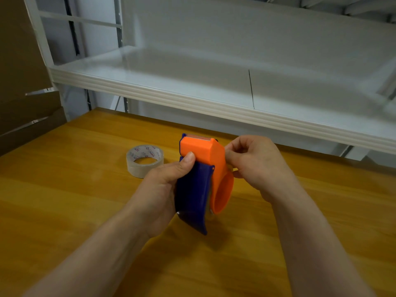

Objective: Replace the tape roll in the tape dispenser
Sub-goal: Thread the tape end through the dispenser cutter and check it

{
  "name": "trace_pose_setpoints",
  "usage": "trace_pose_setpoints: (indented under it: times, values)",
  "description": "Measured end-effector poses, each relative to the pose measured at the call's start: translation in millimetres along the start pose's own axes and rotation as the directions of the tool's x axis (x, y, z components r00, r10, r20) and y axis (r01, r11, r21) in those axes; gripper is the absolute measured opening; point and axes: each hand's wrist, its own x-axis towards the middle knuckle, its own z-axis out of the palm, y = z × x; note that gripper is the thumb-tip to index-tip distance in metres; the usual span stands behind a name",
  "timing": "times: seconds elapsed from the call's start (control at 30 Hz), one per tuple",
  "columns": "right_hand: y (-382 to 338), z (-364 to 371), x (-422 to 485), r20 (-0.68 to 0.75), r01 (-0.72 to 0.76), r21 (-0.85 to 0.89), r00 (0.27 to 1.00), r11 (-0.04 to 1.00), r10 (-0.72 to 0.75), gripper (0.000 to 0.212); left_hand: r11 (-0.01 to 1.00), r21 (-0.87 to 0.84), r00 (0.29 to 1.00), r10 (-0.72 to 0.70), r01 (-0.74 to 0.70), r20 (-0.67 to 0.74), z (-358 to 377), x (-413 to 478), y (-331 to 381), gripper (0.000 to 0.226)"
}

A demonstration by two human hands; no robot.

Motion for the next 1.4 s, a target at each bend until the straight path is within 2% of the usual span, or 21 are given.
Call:
trace_pose_setpoints:
  times: [0.13,0.2,0.3,0.4,0.47,0.6,0.83,1.0,1.07,1.2,1.4]
  values:
    - [-3,-2,-2,0.006,0.001,-0.008,1.0,1.0,0.0,0.014,0.998,-0.056,1.0,0.0,0.0,0.0,-1,0,0,0.037]
    - [-3,-3,-3,0.005,-0.002,-0.003,1.0,1.0,0.002,0.014,0.999,-0.04,1.0,0.005,-0.005,0.01,-2,1,0,0.038]
    - [-2,-1,-2,0.005,-0.004,-0.023,1.0,1.0,0.004,0.014,0.993,0.098,0.997,0.054,-0.06,0.061,-3,1,0,0.033]
    - [-1,1,-1,0.004,-0.015,-0.048,1.0,0.999,0.016,0.018,0.95,0.277,0.986,0.115,-0.145,0.122,-2,2,-4,0.039]
    - [0,1,-1,0.013,-0.02,-0.019,1.0,1.0,0.021,0.016,0.924,0.325,0.976,0.158,-0.201,0.152,-2,1,-5,0.035]
    - [-3,-4,-3,0.01,-0.034,0.089,0.999,0.995,0.033,0.013,0.899,0.343,0.955,0.21,-0.273,0.21,-1,0,-7,0.031]
    - [-6,-7,-5,-0.04,0.021,0.051,0.999,0.998,-0.019,0.017,0.877,0.358,0.938,0.24,-0.319,0.249,1,-2,-9,0.038]
    - [-6,-6,-5,-0.059,0.054,0.08,0.997,0.995,-0.049,0.017,0.853,0.393,0.928,0.246,-0.344,0.279,-1,0,-10,0.026]
    - [-4,-7,-4,-0.058,0.065,0.121,0.997,0.991,-0.058,0.015,0.82,0.422,0.915,0.282,-0.386,0.288,0,0,-12,0.029]
    - [-3,-9,-3,-0.061,0.144,0.232,0.989,0.962,-0.134,0.011,0.648,0.558,0.855,0.401,-0.518,0.329,0,1,-13,0.034]
    - [-7,-7,-6,-0.075,0.202,0.236,0.979,0.95,-0.19,0.012,0.62,0.573,0.842,0.44,-0.536,0.312,-3,2,-11,0.034]
